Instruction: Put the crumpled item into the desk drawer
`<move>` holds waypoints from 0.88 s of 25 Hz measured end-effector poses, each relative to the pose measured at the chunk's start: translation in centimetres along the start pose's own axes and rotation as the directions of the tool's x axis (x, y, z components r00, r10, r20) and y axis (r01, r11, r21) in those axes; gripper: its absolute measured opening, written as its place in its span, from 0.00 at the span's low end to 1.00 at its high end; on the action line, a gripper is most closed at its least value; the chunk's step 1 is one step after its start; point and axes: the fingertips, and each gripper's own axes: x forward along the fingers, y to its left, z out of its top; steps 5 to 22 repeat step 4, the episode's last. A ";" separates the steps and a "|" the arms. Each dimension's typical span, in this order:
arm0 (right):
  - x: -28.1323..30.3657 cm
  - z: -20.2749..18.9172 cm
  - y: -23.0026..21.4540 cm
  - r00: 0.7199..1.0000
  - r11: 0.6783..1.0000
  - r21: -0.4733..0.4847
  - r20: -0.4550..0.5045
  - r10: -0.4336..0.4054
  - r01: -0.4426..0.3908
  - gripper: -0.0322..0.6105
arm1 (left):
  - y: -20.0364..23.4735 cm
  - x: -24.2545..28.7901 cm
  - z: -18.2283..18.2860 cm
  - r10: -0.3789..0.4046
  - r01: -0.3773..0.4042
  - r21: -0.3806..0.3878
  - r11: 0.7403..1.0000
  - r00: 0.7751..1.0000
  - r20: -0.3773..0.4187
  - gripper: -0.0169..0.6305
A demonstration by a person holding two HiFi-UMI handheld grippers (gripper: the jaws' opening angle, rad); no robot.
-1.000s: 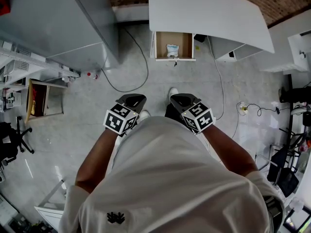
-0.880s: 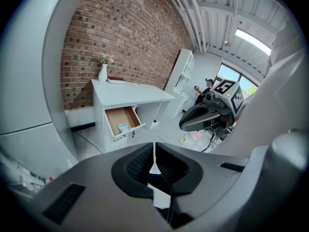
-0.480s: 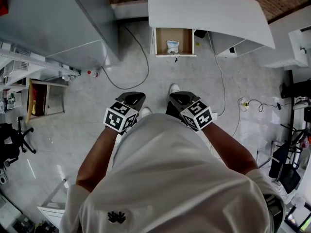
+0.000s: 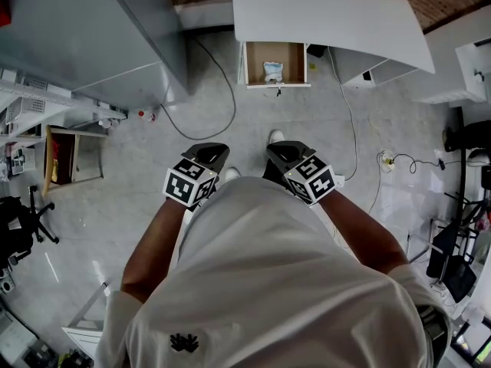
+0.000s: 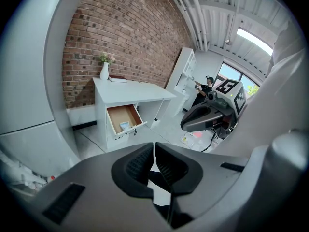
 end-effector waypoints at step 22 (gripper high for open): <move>-0.1 -0.4 0.6 1.000 1.000 0.006 -0.006 -0.002 0.002 0.10 | 0.2 -0.5 -0.1 0.006 -0.006 0.002 1.000 1.000 0.007 0.08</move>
